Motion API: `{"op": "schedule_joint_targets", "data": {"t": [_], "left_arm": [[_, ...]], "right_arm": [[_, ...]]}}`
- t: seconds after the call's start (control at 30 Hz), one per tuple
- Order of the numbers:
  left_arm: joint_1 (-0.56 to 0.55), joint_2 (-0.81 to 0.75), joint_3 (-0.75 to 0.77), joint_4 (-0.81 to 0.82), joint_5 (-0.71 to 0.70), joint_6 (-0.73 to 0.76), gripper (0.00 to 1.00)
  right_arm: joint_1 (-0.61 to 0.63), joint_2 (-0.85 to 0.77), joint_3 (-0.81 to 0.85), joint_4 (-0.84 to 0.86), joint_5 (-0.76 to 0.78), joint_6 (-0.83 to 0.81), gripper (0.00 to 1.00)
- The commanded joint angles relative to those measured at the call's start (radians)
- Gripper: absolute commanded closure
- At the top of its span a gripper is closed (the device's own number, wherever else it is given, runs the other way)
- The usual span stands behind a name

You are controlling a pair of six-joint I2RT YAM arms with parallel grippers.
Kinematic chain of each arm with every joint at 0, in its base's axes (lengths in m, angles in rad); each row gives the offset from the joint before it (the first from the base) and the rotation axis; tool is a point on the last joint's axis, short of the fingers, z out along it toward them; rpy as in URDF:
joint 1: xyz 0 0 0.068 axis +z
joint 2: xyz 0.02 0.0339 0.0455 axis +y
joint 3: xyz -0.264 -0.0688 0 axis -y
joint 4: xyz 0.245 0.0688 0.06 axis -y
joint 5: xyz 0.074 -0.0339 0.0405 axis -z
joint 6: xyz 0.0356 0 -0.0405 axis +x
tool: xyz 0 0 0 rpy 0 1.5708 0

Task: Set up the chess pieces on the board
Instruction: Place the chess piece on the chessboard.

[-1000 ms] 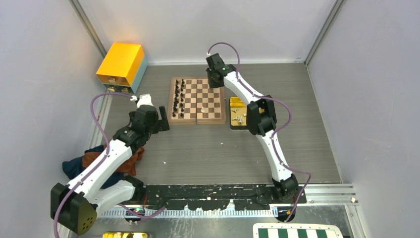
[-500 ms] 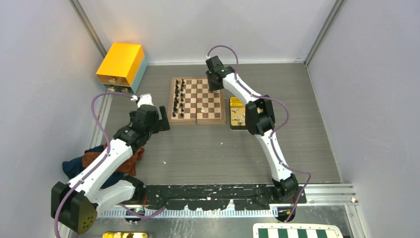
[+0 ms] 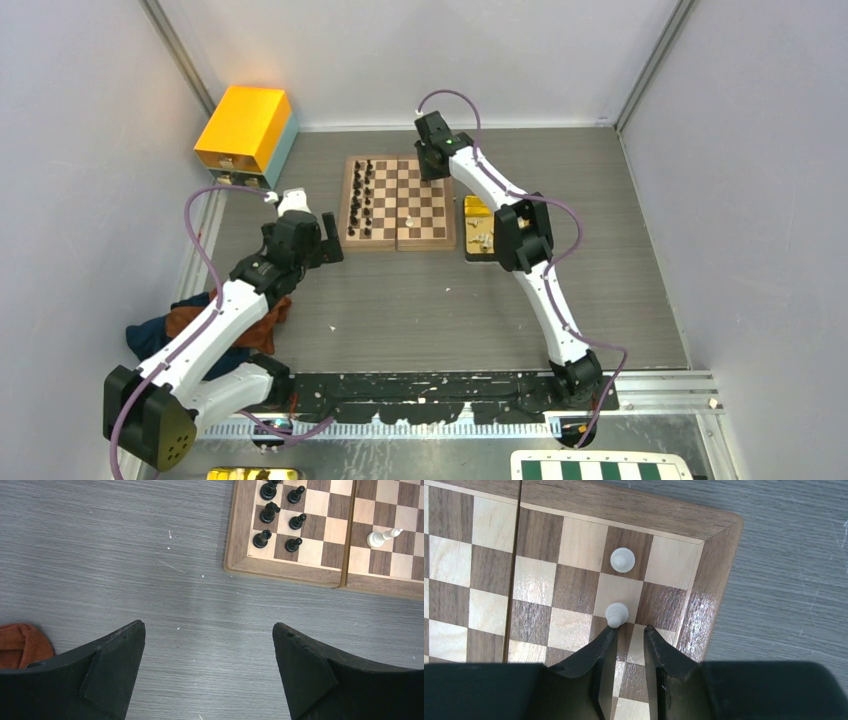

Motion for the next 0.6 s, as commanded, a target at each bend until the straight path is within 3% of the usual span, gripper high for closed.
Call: {"op": "schedule_joint_targets", "data": {"t": [0.0, 0.57], "left_arm": [[-0.004, 0.004, 0.024, 0.058, -0.030, 0.022, 0.00], [-0.004, 0.027, 0.037, 0.066, -0.034, 0.027, 0.00]], "right_arm": [[-0.008, 0.006, 0.058, 0.017, -0.008, 0.002, 0.68], [-0.031, 0.016, 0.067, 0.030, -0.037, 0.004, 0.68]]}}
